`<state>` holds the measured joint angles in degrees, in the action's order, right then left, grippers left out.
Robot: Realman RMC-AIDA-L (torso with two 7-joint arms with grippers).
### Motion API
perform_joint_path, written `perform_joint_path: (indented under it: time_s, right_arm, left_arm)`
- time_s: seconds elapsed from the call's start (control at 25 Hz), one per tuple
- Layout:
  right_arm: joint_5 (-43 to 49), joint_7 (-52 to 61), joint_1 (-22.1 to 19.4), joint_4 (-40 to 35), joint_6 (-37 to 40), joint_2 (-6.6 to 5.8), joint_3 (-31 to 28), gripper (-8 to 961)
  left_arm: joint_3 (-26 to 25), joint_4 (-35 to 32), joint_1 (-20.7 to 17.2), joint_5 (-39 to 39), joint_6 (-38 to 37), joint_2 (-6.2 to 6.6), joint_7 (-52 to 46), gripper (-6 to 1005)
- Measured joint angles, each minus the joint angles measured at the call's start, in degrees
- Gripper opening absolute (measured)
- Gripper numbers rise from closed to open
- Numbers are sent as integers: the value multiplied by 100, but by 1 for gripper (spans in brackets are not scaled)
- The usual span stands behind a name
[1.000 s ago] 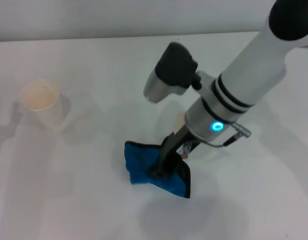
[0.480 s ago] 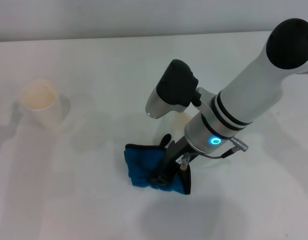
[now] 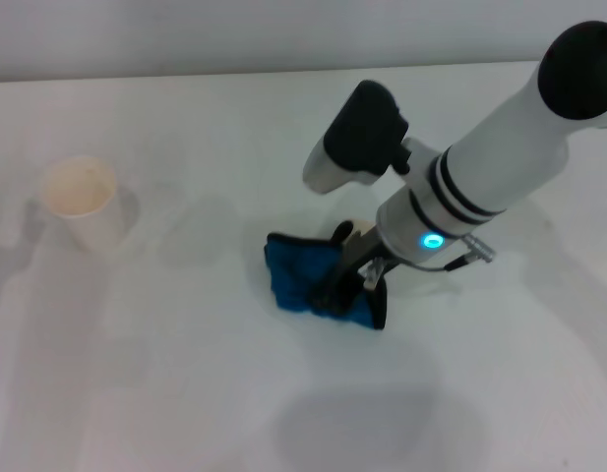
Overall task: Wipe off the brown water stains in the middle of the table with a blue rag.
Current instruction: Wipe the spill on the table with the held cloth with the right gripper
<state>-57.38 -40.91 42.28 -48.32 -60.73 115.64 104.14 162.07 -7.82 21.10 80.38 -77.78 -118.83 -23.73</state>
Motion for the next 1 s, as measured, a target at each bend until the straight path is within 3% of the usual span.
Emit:
perform_joint_path:
  time_s: [0.64, 1.0]
  right_arm:
    - [1463, 27, 13, 441, 116, -45, -1774, 37]
    - [1548, -118, -15, 382, -272, -10, -2136, 36]
  left_arm:
    - [0, 0, -10, 84, 0, 0, 0, 888]
    - [0, 0, -30, 84, -9, 0, 0, 887]
